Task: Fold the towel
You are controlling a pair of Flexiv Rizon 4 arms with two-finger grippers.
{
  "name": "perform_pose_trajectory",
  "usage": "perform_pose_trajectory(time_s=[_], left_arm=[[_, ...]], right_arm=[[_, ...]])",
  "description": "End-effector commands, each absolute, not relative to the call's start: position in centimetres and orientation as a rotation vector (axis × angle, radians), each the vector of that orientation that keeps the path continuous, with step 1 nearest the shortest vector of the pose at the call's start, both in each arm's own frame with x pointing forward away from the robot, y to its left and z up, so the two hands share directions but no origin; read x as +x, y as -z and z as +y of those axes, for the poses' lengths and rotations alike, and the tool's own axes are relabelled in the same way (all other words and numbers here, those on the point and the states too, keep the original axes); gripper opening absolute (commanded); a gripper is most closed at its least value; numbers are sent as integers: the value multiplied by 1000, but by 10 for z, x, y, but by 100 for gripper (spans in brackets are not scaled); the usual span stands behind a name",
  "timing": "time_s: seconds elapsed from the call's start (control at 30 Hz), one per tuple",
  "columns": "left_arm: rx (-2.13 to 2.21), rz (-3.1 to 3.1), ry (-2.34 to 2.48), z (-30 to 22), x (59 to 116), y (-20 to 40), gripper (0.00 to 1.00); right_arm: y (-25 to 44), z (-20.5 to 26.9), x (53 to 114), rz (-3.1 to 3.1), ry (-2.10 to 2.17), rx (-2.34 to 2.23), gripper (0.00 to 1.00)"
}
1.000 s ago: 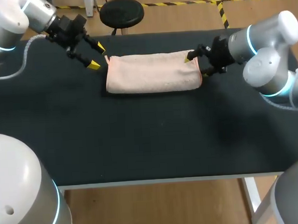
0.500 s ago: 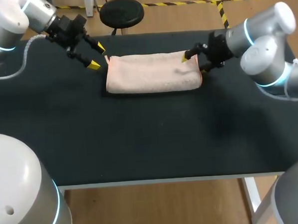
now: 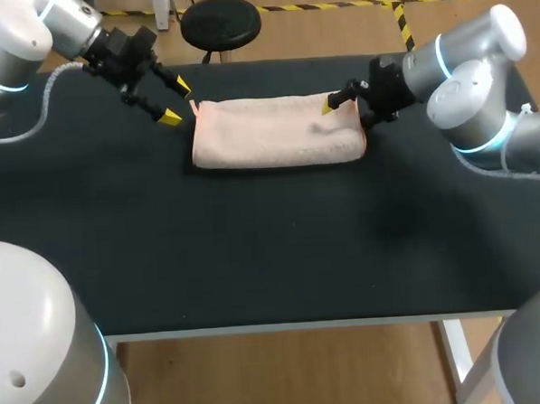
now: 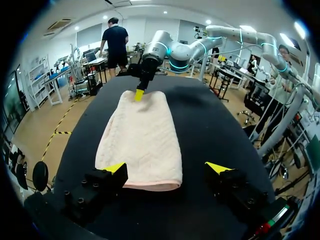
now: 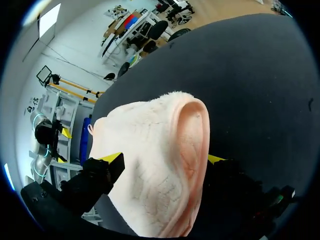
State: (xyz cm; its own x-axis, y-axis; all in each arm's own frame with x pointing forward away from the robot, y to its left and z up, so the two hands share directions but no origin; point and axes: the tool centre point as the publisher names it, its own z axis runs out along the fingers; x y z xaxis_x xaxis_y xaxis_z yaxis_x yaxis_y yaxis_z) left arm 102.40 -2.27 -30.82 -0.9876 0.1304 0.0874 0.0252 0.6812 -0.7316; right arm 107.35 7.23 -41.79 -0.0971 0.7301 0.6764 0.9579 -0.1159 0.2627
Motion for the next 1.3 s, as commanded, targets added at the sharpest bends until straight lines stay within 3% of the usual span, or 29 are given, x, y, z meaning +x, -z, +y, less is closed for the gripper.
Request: perform_pose_trajectory(time_s=[0.03, 0.1, 0.13, 0.63, 1.3], left_arm=[[-129, -2759, -1198, -23, 1024, 309, 100], [-129, -2759, -1198, -23, 1024, 309, 100], [-129, -2759, -1198, -23, 1024, 309, 100], [-129, -2759, -1198, -23, 1024, 309, 100], [-129, -2759, -1198, -23, 1024, 309, 100]], right_arm=[[421, 73, 1078, -1851, 1033, -1871, 43], [419, 72, 1078, -1857, 1028, -1887, 17], [419, 72, 1078, -1864, 1025, -1895, 0], [390, 110, 1093, -1914, 996, -2029, 0], [364, 306, 1095, -2107, 913, -2080, 0]])
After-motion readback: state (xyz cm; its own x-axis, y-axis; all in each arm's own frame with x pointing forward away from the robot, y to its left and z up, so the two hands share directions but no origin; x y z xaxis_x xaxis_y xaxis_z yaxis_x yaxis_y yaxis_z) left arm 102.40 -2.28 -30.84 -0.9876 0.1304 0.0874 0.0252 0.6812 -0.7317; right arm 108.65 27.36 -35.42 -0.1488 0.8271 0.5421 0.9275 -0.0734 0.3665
